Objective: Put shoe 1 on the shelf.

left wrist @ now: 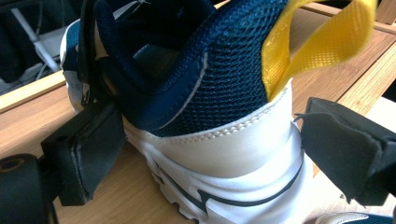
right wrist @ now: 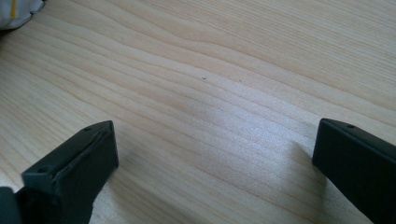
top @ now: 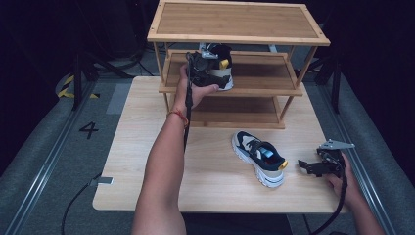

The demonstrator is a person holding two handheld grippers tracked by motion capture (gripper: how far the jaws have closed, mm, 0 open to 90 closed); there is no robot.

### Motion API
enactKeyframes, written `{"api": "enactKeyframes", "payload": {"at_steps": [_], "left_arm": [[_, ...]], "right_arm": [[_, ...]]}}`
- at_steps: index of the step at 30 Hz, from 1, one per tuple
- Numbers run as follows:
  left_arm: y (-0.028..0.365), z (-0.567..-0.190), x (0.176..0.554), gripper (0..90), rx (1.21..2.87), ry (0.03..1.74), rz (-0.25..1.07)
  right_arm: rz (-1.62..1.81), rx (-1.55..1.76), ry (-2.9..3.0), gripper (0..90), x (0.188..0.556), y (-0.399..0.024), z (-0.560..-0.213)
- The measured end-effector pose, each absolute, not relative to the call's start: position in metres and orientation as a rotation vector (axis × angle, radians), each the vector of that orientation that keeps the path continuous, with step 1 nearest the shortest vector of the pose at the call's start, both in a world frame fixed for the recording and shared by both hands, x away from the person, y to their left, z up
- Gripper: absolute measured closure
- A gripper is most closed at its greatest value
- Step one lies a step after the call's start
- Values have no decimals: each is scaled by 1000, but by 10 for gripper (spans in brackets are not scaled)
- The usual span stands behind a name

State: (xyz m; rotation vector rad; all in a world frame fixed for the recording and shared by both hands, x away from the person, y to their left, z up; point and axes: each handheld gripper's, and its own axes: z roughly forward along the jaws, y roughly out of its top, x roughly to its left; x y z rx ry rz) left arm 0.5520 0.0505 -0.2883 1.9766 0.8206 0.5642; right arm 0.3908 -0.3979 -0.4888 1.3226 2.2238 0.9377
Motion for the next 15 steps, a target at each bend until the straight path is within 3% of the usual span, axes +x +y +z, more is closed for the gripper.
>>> {"api": "enactKeyframes", "payload": {"at_steps": [9,15], "left_arm": [[59,-288,560,78,1989,743,554],[63,-285,542,164,1955,771,560]], "right_arm": [[938,1322,2224,3,391,-398,-489],[937,1317,2228,3,391,-398,-489]]}}
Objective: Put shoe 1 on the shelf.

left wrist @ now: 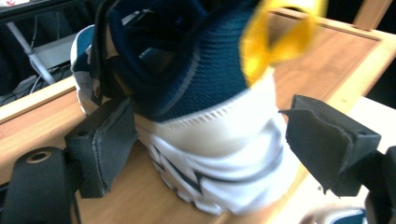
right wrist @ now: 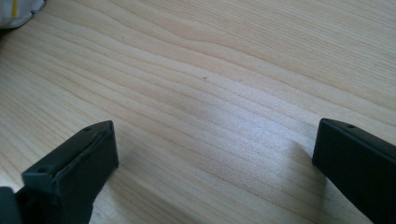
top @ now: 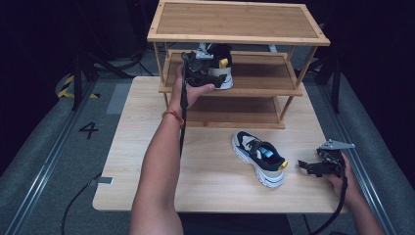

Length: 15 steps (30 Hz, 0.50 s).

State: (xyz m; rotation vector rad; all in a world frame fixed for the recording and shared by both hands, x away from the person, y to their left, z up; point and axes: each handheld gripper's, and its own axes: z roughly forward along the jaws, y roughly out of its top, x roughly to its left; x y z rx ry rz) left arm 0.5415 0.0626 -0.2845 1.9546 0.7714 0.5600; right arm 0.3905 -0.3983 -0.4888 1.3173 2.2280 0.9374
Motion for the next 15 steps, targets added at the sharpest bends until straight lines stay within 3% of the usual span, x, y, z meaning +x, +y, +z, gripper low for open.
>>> {"api": "enactKeyframes", "payload": {"at_steps": [9,15], "left_arm": [[72,-284,497,159,1995,702,594],[92,-301,449,163,2079,618,604]], "right_arm": [[936,1317,2228,3,391,-398,-489],[938,1318,2228,3,390,-398,-489]]}}
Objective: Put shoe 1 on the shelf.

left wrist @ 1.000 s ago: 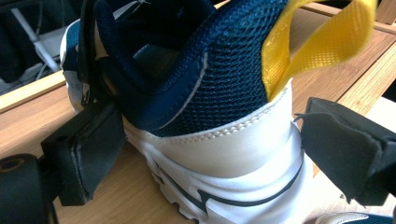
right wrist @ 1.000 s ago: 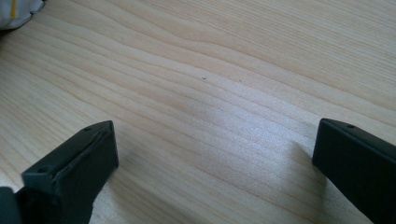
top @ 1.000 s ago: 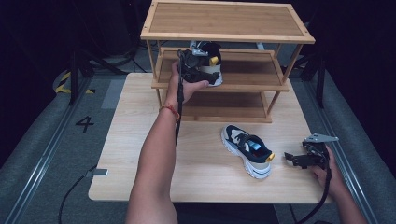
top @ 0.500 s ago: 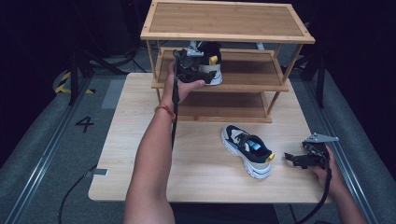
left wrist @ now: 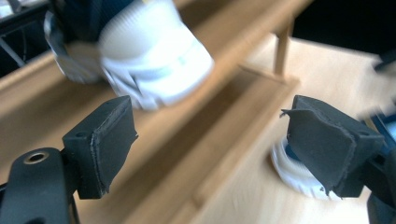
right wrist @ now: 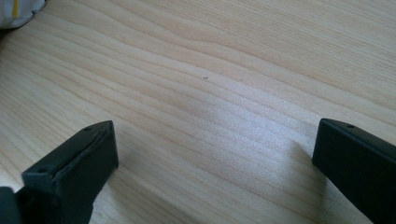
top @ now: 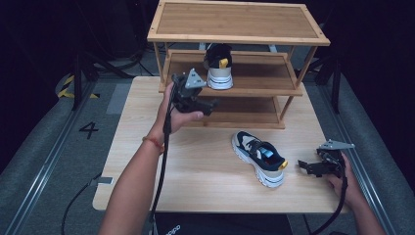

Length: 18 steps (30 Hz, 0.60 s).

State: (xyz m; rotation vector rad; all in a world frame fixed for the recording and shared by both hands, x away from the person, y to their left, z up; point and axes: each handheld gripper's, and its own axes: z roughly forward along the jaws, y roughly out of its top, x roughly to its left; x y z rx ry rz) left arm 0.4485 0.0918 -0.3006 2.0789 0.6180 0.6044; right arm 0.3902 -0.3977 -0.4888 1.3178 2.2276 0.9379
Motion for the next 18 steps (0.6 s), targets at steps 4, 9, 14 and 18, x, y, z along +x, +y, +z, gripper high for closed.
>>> {"api": "enactKeyframes", "payload": {"at_steps": [4,9,14,18], "left_arm": [[109,-320,420,166,2144,597,619],[139,-355,383,177,2206,635,631],[170,-398,358,187,2241,738,573],[189,-425,346,187,2280,811,542]], "right_arm": [[941,1312,2233,4,389,-397,-489],[945,1224,2329,4,385,-403,-487],[953,1199,2346,7,381,-405,-487],[954,1191,2351,54,377,-406,-486]]}}
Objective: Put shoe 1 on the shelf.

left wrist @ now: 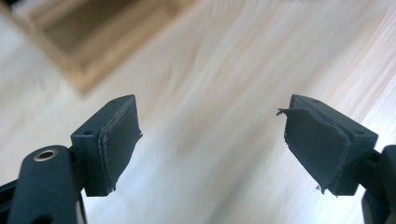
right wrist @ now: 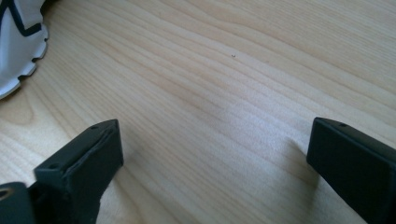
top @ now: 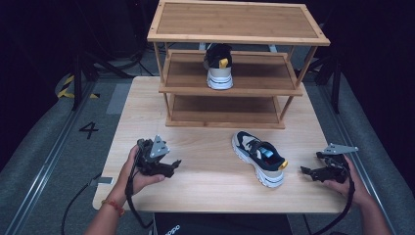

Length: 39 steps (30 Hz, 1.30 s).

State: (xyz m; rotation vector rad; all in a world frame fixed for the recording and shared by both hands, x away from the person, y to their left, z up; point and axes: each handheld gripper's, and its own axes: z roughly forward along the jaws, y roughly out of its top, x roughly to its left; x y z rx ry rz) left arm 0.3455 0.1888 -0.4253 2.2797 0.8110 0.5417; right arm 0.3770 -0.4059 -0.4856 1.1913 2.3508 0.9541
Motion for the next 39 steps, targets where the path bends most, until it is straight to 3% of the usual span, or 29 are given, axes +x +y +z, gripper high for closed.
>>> {"api": "enactKeyframes", "payload": {"at_steps": [3,5,6,7,17,25,31,39], "left_arm": [[202,-442,339,188,2303,864,518],[208,-451,333,192,2330,887,525],[208,-451,333,192,2330,887,525],[213,-455,330,192,2329,895,521],[225,-475,318,186,2298,936,431],[231,-482,325,147,2239,922,359],[230,-482,323,147,2240,932,353],[230,-483,324,146,2233,926,348]], "right_arm": [[983,1146,2378,238,373,-405,-481],[1006,1083,2396,137,368,-402,-477],[1006,1083,2396,137,368,-402,-477],[1024,1052,2405,187,366,-401,-474],[1095,698,2518,224,344,-351,-433],[1059,430,2610,308,345,-309,-396],[868,249,2693,341,350,-276,-398],[613,73,2857,465,364,-255,-395]]}}
